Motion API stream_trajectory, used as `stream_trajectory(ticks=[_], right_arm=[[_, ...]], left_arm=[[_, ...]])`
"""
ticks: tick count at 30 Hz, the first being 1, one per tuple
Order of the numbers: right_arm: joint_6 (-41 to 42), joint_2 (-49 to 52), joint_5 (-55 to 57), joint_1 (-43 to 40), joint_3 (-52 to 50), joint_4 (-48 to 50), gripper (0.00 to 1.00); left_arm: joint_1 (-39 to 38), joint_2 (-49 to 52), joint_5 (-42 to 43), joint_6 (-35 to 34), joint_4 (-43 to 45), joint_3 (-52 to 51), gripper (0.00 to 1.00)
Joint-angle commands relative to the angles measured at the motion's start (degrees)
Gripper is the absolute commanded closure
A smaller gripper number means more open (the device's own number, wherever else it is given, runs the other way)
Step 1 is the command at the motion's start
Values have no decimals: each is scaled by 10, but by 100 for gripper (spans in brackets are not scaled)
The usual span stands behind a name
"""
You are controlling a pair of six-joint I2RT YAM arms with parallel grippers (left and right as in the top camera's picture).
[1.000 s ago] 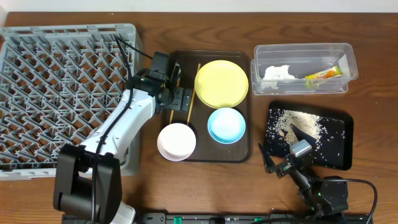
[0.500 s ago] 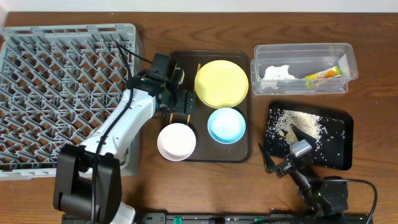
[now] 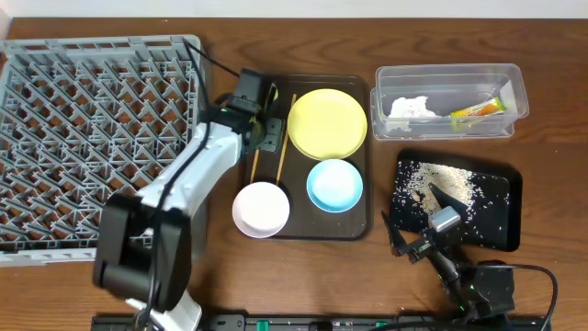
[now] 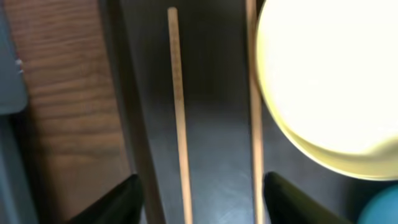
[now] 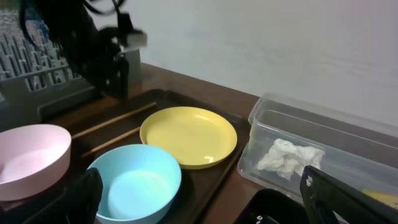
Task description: Sort waste into correct bins and load items into the dishwasher
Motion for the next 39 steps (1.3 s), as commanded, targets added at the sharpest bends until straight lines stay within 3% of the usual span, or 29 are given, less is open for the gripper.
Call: stream_trajectory(ticks=[1, 3, 13, 16, 27, 30, 36, 39], right_arm=[[-5, -4, 0, -2, -3, 1, 1], [-5, -4, 0, -2, -3, 1, 1], [-5, -4, 0, -2, -3, 1, 1], [-5, -4, 0, -2, -3, 1, 1], [-5, -4, 0, -2, -3, 1, 1], [-5, -4, 0, -2, -3, 1, 1], [-5, -4, 0, -2, -3, 1, 1], [-5, -4, 0, -2, -3, 1, 1]], left_arm=[[0, 29, -13, 7, 13, 9, 46], [0, 48, -17, 6, 18, 9, 58], [0, 128, -24, 10, 17, 9, 81], [0, 125, -24, 10, 6, 9, 94], [3, -29, -24, 11, -46, 13, 94], [3, -86, -26, 39, -49, 13, 94], [5, -159, -222, 66, -99, 13, 94], [24, -160, -245, 79, -112, 12, 94]])
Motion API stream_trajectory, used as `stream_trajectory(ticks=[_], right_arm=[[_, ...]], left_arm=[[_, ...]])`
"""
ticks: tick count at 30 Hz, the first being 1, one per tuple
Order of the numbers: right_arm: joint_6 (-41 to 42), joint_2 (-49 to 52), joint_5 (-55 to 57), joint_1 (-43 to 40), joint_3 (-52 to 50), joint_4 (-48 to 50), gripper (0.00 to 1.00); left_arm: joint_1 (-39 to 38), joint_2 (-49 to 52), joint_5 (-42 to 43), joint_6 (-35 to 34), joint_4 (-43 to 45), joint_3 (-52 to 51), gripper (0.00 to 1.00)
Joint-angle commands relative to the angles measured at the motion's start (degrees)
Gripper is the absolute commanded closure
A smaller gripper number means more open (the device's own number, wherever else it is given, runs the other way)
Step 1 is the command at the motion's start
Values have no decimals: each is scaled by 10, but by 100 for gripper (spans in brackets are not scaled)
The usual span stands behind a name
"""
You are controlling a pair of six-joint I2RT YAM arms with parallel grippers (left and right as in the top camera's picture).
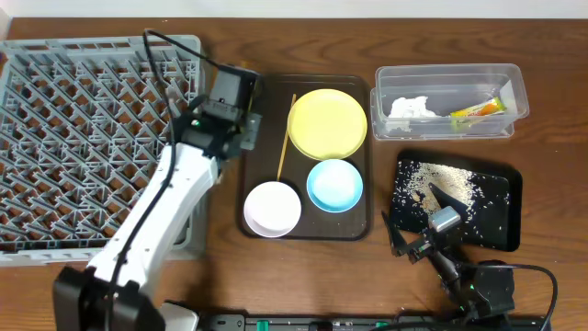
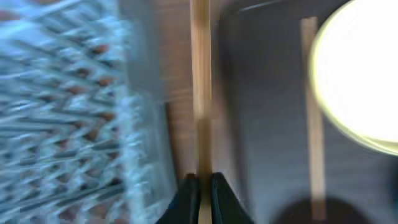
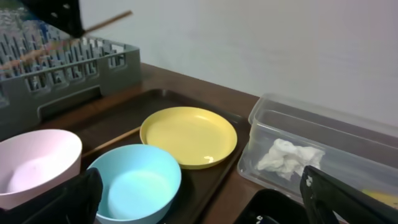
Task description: Sort waste into correct bins and load items into the dishwasher
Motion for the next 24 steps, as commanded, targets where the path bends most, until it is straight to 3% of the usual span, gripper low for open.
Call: stream_trajectory(ticks=[1, 5, 12, 14, 18, 21, 24], right_arm=[[-5, -4, -1, -2, -3, 1, 1], [-5, -4, -1, -2, -2, 1, 1], [-5, -4, -1, -2, -2, 1, 1], [-5, -4, -1, -2, -2, 1, 1], [-5, -4, -1, -2, -2, 1, 1], [-5, -4, -1, -2, -3, 1, 1], [-5, -4, -1, -2, -2, 1, 1]], left_arm=[[26, 7, -78, 24, -3, 0, 94], [75, 28, -70, 24, -4, -3, 94], [138, 80, 26, 24, -2, -3, 93], [140, 92, 32, 24, -5, -3, 83], [132, 88, 32, 24, -9, 0, 52], [121, 64, 35, 6, -21, 15, 49], [101, 30, 122, -5, -20, 20, 49]])
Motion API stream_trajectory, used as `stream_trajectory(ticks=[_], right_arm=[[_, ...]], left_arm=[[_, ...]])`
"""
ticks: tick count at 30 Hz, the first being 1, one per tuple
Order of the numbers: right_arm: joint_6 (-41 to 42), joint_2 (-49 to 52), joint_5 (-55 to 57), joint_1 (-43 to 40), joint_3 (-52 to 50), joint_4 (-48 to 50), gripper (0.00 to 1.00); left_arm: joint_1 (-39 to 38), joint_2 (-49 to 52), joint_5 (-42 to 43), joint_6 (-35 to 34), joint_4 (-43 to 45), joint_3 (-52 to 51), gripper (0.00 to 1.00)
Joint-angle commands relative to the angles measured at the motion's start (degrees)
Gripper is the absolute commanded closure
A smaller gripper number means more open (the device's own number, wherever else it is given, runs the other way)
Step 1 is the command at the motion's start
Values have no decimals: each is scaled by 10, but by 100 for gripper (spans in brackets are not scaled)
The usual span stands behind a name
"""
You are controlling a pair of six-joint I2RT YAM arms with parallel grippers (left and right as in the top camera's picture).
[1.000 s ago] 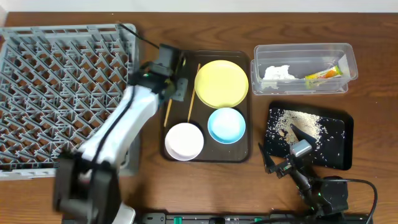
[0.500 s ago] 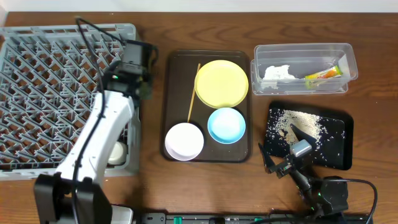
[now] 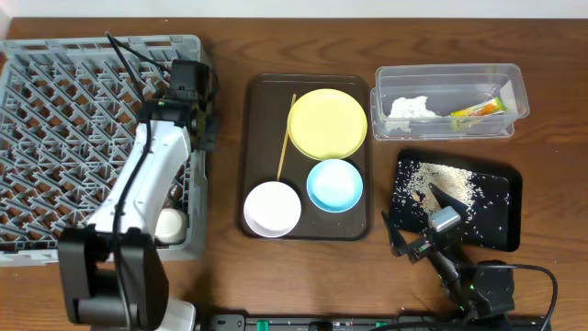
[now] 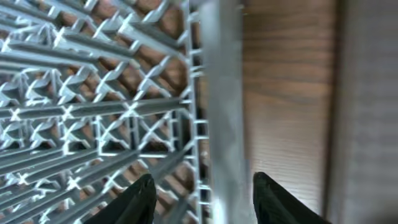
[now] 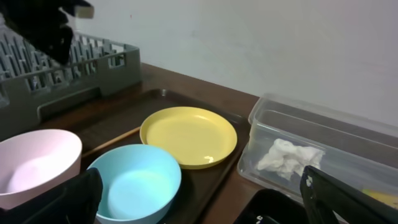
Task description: Sort waste into correct bins and load items into the dishwasher
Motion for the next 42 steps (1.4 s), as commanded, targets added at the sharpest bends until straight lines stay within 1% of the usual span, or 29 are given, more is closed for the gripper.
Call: stream_trajectory(ticks=[1, 2, 4, 7, 11, 17, 21, 24, 28, 32, 34, 36, 39, 42], right_arm=[[-5, -4, -1, -2, -3, 1, 1], [-5, -4, -1, -2, -2, 1, 1], [-5, -4, -1, -2, -3, 1, 1], [-5, -4, -1, -2, -3, 1, 1], [-5, -4, -1, -2, -3, 1, 1], [-5, -4, -1, -2, -3, 1, 1], [-5, -4, -1, -2, -2, 1, 1], [-5, -4, -1, -2, -3, 1, 1], [-5, -4, -1, -2, -3, 1, 1], [-5, -4, -1, -2, -3, 1, 1], [-5, -4, -1, -2, -2, 1, 1], [-5, -4, -1, -2, -3, 1, 1], [-5, -4, -1, -2, -3, 1, 1], [-5, -4, -1, -2, -3, 1, 1]], left_arm=[[-26, -47, 111, -16, 0, 20, 49], [-38, -52, 150, -16, 1, 20, 49], [-63, -50, 183, -22, 2, 19, 49], [-100, -33, 184, -39, 18, 3, 50], [-134, 22, 184, -39, 28, -7, 53], [-146, 106, 189, -37, 60, -7, 56], [-146, 151, 190, -37, 71, -7, 57], [-151, 187, 210, -37, 77, -7, 58], [-163, 214, 220, -37, 76, -7, 59], [-176, 218, 214, -37, 77, -7, 59], [-179, 218, 182, -38, 77, -7, 67], [-179, 219, 138, -53, 77, -7, 75], [-175, 219, 82, -77, 73, -7, 81], [-167, 219, 68, -89, 70, -7, 94]])
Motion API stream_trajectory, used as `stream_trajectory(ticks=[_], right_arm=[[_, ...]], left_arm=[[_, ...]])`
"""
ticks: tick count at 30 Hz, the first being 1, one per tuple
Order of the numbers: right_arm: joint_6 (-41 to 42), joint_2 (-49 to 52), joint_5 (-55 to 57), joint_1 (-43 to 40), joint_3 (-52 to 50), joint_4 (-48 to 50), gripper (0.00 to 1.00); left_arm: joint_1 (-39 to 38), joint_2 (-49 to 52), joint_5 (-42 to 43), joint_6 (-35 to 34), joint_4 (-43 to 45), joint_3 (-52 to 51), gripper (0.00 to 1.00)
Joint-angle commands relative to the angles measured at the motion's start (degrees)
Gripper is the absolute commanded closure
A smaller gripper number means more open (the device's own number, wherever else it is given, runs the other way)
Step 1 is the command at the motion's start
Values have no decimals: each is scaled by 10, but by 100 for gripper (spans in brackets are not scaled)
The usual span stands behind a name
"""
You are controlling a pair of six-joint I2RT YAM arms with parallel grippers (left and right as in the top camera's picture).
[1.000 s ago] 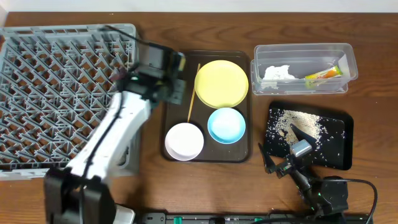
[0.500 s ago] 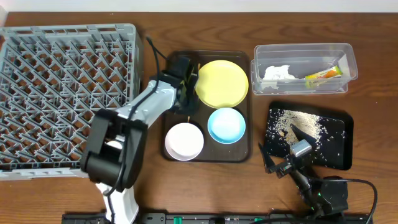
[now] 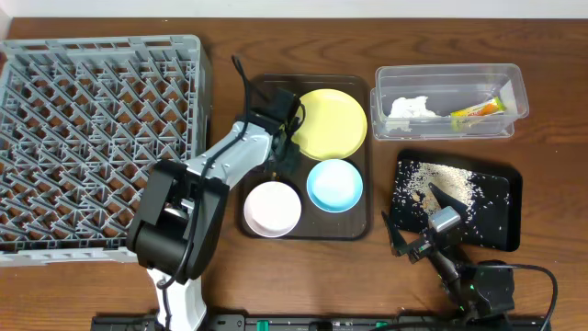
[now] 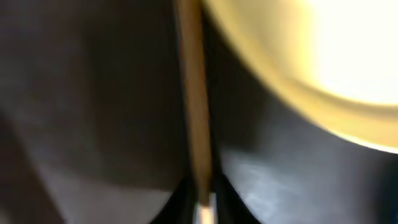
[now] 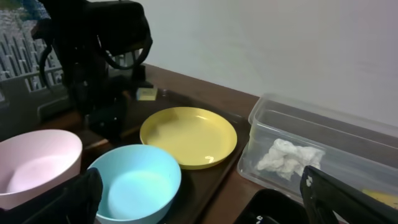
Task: Sort waste into correct bins and load items into the dishwasher
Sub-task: 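Move the left gripper back and pinch the second chopstick, then lift the chopstick and drop it into the dish rack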
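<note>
On the dark brown tray a wooden chopstick lies beside the yellow plate. My left gripper is down on the tray and shut on the chopstick's near end. In the overhead view the left gripper hides the chopstick. A blue bowl and a pink bowl sit in the tray's front half. The grey dish rack fills the left of the table. My right gripper rests open and empty at the front right.
A clear plastic bin at the back right holds a crumpled tissue and a wrapper. In front of it lies a black tray strewn with crumbs. The left arm stretches from the front edge across to the brown tray.
My left gripper was open over the right edge of the dish rack. It is now back on the tray beside the yellow plate, shut on the remaining chopstick. The right arm has not moved.
Two chopsticks lay on the tray with my left gripper open over them. Then it held one chopstick up near the rack. Then it stood open and empty over the rack, with one chopstick left on the tray. Now it grips that one.
</note>
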Motion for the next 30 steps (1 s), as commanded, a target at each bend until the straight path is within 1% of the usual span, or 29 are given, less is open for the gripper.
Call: stream_trajectory(ticks=[1, 4, 6, 9, 19, 21, 24, 27, 28, 30], right_arm=[[-5, -4, -1, -2, -3, 1, 1], [-5, -4, -1, -2, -2, 1, 1], [-5, -4, -1, -2, -2, 1, 1], [-5, -4, -1, -2, -2, 1, 1], [-5, -4, -1, -2, -2, 1, 1], [-5, -4, -1, -2, -3, 1, 1], [-5, -4, -1, -2, -2, 1, 1], [-5, -4, -1, -2, -2, 1, 1], [-5, -4, -1, -2, -2, 1, 1], [-5, -4, -1, -2, -2, 1, 1]], left_arm=[[13, 26, -59, -23, -10, -7, 94], [18, 15, -59, -22, -30, 5, 94], [21, -3, -59, -10, -48, 19, 94], [29, -49, -59, 8, -66, 38, 94], [39, -202, -63, 15, -85, 45, 94], [40, -226, -96, 18, -106, 45, 94], [49, -254, -178, 18, -152, 45, 94], [66, -260, -252, 18, -176, 45, 94], [75, -259, -267, 18, -179, 45, 94], [93, -255, -267, 18, -177, 42, 94]])
